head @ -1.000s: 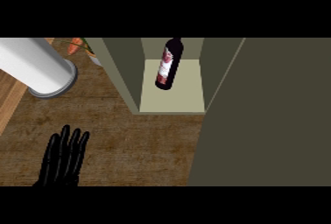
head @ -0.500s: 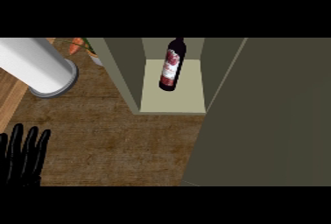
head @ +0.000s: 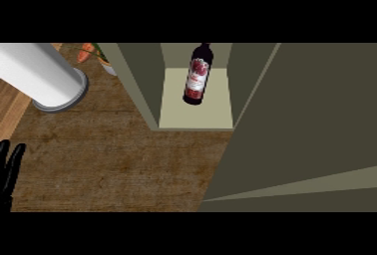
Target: Pick up the wine, place it into the cabinet and close the cabinet
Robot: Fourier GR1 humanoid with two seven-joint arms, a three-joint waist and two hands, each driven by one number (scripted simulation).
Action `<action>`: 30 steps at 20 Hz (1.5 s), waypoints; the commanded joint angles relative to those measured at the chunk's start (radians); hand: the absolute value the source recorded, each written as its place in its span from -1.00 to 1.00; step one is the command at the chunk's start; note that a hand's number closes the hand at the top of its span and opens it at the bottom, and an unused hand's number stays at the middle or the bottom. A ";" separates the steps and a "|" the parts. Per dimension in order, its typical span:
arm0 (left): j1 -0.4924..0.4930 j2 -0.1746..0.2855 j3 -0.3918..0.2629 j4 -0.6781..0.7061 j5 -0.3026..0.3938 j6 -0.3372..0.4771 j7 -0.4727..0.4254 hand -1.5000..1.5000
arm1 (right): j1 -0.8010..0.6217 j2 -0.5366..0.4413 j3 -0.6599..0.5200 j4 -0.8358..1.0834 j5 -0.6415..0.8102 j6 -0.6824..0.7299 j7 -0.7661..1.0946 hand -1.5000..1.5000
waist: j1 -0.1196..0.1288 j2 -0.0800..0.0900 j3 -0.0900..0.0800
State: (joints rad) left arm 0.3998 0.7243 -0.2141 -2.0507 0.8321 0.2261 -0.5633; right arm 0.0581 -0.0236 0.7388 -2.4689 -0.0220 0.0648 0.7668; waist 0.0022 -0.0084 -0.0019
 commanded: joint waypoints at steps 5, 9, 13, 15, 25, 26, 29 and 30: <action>0.020 0.022 0.076 0.021 0.030 -0.091 0.016 -1.00 | -0.146 0.022 0.278 0.027 0.145 -0.217 -0.019 1.00 | 0.004 -0.002 -0.001; 0.025 0.059 0.153 0.026 0.097 -0.140 0.059 -1.00 | -0.238 0.021 0.306 0.096 0.200 -0.313 -0.059 1.00 | 0.012 -0.002 -0.001; -0.026 0.022 0.137 0.086 0.102 -0.173 0.052 -1.00 | -0.345 0.019 0.319 0.148 0.225 -0.397 -0.026 1.00 | 0.002 0.001 -0.003; -0.060 0.031 0.140 0.044 0.121 -0.134 0.112 -1.00 | -0.425 0.018 0.254 0.154 0.210 -0.415 0.001 1.00 | 0.006 0.005 -0.001; -0.072 -0.007 0.107 0.026 0.103 -0.132 0.138 -1.00 | -0.715 0.014 0.086 0.313 0.021 -0.551 0.029 1.00 | 0.044 0.013 -0.003; -0.088 -0.001 0.118 0.011 0.112 -0.113 0.157 -1.00 | -0.747 0.014 0.087 0.347 0.001 -0.565 0.008 1.00 | 0.047 0.014 -0.002; -0.120 -0.024 0.094 0.005 0.091 -0.068 0.177 -1.00 | -0.841 0.016 0.076 0.427 -0.033 -0.622 -0.028 1.00 | 0.038 0.012 -0.001; -0.147 -0.012 0.112 0.059 0.086 -0.116 0.161 -1.00 | -0.892 0.017 0.011 0.497 -0.108 -0.581 -0.053 1.00 | 0.044 0.019 -0.001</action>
State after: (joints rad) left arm 0.2992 0.7118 -0.1116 -2.0225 0.9205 0.1177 -0.4172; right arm -0.6625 -0.0970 0.8210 -2.1608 -0.0477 -0.5013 0.7558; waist 0.0419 0.0047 -0.0034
